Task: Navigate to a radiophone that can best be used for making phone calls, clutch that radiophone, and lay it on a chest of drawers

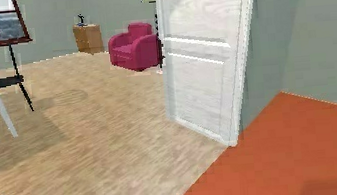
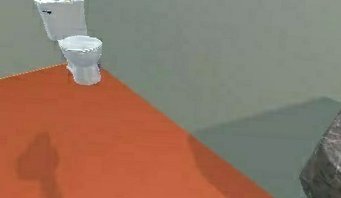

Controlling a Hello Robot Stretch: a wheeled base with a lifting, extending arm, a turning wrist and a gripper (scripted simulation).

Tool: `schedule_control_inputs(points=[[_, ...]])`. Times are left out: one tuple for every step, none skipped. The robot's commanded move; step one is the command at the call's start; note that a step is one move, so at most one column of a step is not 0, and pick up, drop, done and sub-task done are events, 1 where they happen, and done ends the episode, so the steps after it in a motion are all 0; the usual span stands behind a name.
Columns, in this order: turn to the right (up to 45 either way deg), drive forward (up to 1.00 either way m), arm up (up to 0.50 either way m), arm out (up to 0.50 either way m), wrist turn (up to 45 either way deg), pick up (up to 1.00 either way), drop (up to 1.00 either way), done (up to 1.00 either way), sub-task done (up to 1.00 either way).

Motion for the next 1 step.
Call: schedule_control_inputs(points=[[-3.0,0.0,0.0,0.0,0.0,0.0,0.0,0.0,0.0]])
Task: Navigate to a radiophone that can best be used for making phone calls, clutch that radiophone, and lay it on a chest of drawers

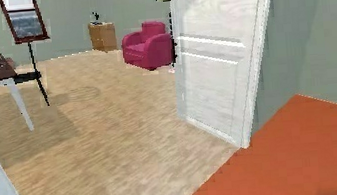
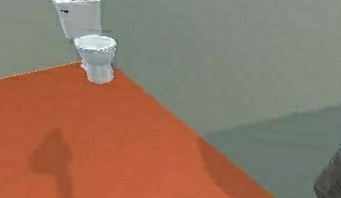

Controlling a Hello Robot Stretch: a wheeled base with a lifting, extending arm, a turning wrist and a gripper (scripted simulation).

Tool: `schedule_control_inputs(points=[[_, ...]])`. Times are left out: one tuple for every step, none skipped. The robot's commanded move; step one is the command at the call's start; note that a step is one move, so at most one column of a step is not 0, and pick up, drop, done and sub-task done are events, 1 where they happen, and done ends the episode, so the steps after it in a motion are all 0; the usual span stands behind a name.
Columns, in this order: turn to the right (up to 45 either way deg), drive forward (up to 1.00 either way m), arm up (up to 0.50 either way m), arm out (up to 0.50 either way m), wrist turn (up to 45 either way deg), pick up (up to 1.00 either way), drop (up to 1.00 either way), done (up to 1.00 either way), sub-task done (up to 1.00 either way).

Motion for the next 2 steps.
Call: schedule_control_inputs(points=[[0.0,0.65,0.0,0.0,0.0,0.0,0.0,0.0,0.0],[-39.0,0.0,0.0,0.0,0.0,0.0,0.0,0.0,0.0]])
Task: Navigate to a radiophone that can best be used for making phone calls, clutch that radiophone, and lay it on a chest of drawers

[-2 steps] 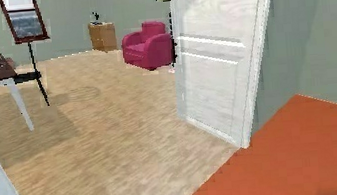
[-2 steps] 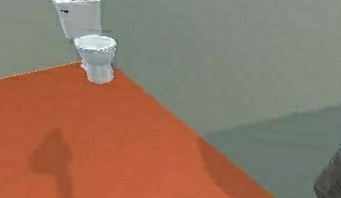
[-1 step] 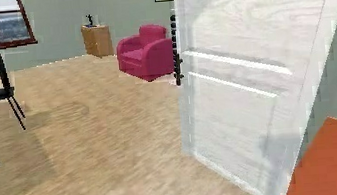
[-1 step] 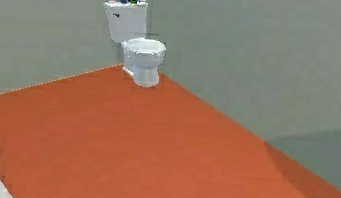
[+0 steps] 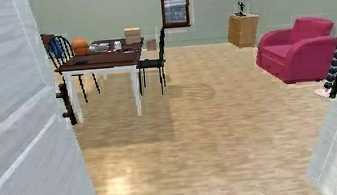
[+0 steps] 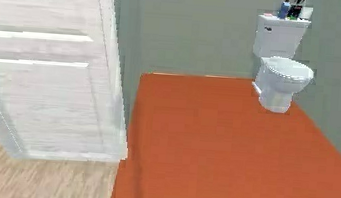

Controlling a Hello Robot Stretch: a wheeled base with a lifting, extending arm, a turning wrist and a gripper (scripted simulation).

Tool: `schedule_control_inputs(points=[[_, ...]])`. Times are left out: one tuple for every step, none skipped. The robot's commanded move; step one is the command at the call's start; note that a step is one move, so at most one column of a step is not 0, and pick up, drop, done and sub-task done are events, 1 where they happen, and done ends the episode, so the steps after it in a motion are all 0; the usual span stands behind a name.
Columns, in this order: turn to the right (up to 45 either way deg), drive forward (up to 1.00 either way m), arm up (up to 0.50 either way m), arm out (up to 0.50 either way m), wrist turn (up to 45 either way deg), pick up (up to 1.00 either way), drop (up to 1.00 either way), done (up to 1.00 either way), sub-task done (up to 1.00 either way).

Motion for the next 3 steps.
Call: schedule_control_inputs(points=[[0.0,1.0,0.0,0.0,0.0,0.0,0.0,0.0,0.0],[-6.0,0.0,0.0,0.0,0.0,0.0,0.0,0.0,0.0],[0.0,0.5,0.0,0.0,0.0,0.0,0.0,0.0,0.0]])
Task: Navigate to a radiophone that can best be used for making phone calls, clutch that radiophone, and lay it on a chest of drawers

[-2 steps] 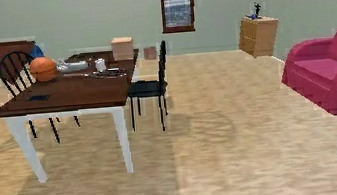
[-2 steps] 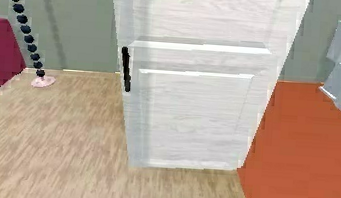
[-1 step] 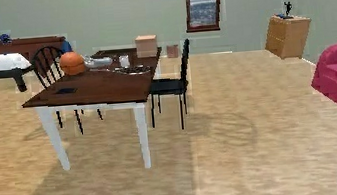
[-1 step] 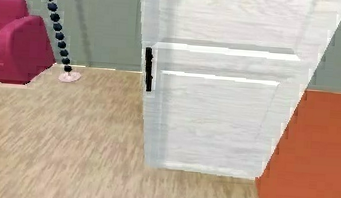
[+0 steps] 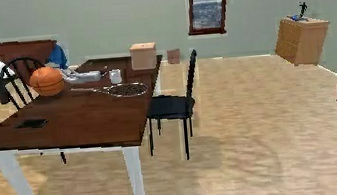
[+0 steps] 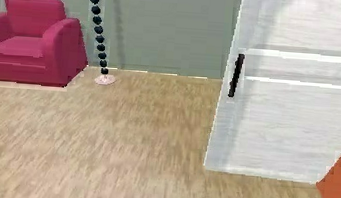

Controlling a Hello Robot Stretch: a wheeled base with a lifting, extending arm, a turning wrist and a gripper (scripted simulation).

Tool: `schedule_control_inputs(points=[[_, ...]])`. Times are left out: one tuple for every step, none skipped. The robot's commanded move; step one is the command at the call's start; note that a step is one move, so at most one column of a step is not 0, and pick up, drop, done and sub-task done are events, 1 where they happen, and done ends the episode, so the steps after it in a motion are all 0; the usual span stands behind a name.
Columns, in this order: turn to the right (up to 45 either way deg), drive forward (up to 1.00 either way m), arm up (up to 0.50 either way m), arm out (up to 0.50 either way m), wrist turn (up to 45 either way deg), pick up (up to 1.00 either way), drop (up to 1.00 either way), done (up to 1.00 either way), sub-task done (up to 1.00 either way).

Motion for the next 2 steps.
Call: schedule_control_inputs(points=[[-39.0,0.0,0.0,0.0,0.0,0.0,0.0,0.0,0.0],[0.0,0.45,0.0,0.0,0.0,0.0,0.0,0.0,0.0]])
